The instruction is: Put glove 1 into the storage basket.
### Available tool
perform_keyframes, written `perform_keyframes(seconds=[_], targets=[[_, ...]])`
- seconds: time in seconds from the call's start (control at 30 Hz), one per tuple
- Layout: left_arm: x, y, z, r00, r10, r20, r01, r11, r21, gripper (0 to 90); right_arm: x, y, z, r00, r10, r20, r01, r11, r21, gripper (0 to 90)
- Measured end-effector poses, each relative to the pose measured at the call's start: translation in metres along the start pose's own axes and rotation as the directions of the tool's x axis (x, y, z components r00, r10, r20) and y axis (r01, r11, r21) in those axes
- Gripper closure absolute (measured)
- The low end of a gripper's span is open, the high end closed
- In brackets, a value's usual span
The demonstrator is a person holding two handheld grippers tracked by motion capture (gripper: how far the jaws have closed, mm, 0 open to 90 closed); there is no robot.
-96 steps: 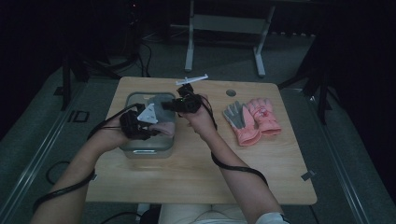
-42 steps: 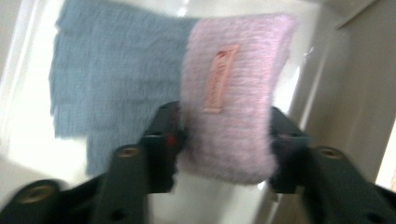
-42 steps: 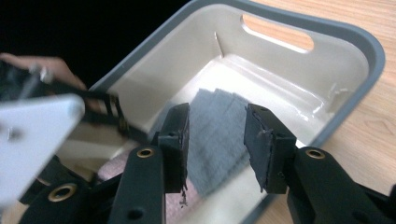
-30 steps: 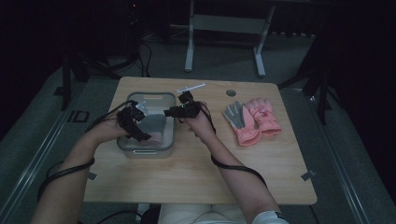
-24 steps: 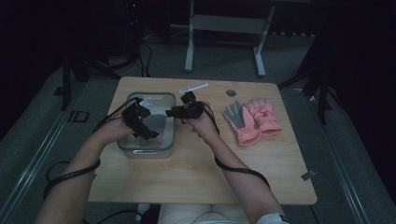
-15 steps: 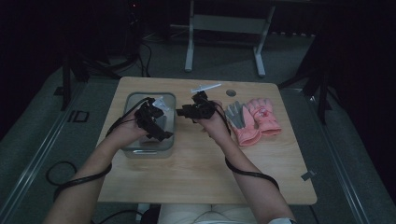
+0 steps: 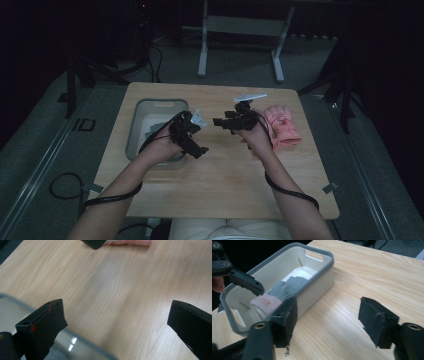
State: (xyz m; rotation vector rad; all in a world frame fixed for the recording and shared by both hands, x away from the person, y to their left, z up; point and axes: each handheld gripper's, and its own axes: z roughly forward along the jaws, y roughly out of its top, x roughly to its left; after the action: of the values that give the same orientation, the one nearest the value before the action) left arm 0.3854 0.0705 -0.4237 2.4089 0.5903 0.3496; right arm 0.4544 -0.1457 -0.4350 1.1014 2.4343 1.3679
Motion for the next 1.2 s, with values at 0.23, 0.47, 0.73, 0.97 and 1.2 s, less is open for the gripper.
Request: perform_keyframes(seconds=[0.23,0.47,0.73,0.97,1.2], targets=[[-0.018,0.007,0.006,0.9998,0.004,0.019,-0.003,0.9986,-0.053,1.1,-0.019,-0.013,-0.021,0.9996,0.021,-0.017,-0.021,0.9996,-0.020,17.2],[-0.039,0.008,0.018,0.9998,0.019,0.006,-0.018,0.9947,-0.101,1.1,-0.028,-0.023,-0.039,0.9986,-0.043,0.030,0.044,0.9989,-0.014,30.4],[-0.061,-0.005,0.028,0.9997,-0.011,0.021,0.014,0.9904,-0.137,1.1,-0.057,-0.035,-0.044,0.9812,-0.096,0.168,0.085,0.9940,0.069,66.5],[-0.081,-0.034,0.038,0.9985,-0.039,0.038,0.046,0.9815,-0.186,1.1,-0.093,-0.049,-0.035,0.9461,-0.171,0.275,0.128,0.9777,0.167,60.1],[-0.101,-0.068,0.055,0.9995,-0.028,-0.015,0.025,0.9853,-0.169,1.1,-0.107,-0.059,-0.022,0.9414,-0.230,0.247,0.177,0.9598,0.218,57.8]])
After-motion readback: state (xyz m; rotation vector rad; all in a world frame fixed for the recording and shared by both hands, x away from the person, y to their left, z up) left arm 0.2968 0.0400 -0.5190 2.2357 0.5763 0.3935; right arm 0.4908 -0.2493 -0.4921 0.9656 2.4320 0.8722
